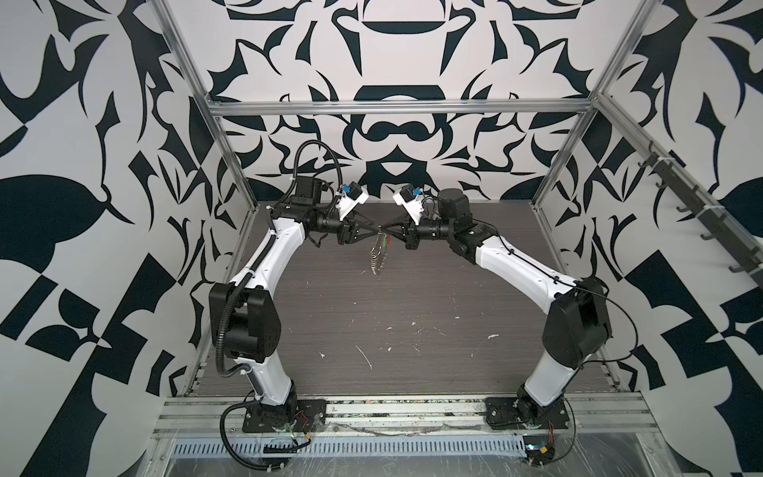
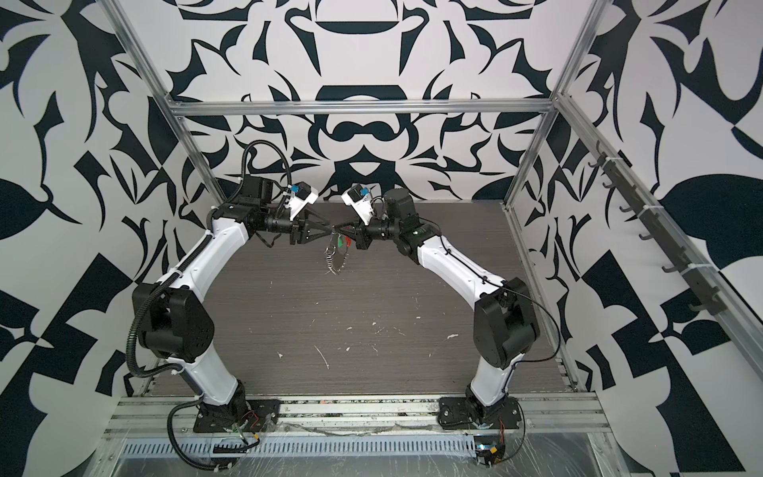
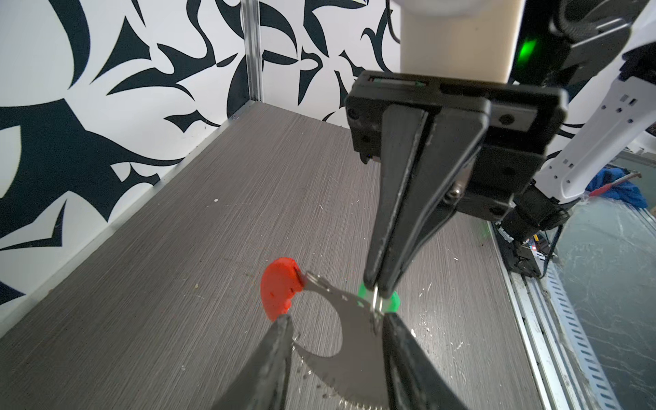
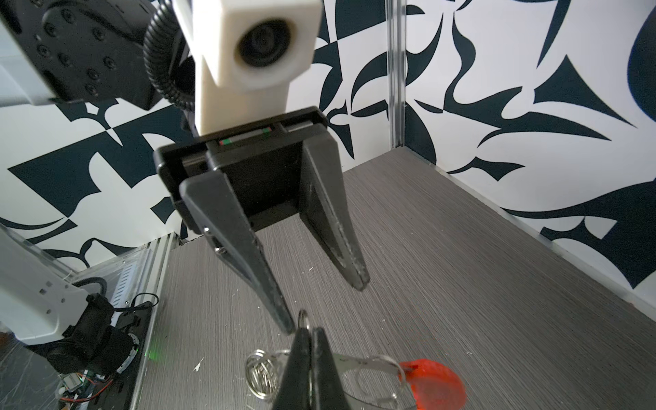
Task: Attach keys to a key ring
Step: Insert the key into the keyring.
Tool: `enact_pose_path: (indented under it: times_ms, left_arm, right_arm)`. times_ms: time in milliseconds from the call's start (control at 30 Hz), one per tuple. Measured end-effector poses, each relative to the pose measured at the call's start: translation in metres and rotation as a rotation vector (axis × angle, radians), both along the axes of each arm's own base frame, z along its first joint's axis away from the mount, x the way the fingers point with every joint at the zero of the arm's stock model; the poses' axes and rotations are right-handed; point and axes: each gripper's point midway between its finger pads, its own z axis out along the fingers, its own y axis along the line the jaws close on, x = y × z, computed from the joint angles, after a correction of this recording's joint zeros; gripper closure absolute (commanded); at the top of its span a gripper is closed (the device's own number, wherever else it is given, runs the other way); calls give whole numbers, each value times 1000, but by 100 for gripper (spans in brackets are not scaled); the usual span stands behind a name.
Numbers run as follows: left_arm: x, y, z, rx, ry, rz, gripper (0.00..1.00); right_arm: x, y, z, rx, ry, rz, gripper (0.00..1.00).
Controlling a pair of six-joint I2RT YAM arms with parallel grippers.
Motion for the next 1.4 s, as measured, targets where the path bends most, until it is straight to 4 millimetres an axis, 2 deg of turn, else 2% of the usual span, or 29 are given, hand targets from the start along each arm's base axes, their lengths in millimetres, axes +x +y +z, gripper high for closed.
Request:
enact_pose_path:
  times_ms: [300,633,700,800,1233,1300,1400]
  left_arm:
    - [-2,-2,6,-29,19,-11,74]
    - [-6,-5,8,-55,39,-36,76]
    - [-8,-6,8,-61,50,-44,81]
    - [-10,-8,8,-71,74,-60,100]
    - [-11,-9,8,-93,76,-57,100]
    - [-12,-9,7,-109,72,-41,100]
    - [-13,-10,7,-143,76,-21,100]
  right_arm:
    - [-1,1,0,1,1,2,100]
    - [-1,1,1,7,18,-2,100]
    - [-1,1,1,9,21,-3,100]
    - [0,1,2,12,25,-8,100]
    - [2,-1,1,17,46,-20,100]
    - [3,-4,0,30,59,-27,93]
    - [6,-10,2,58,88,-41,77]
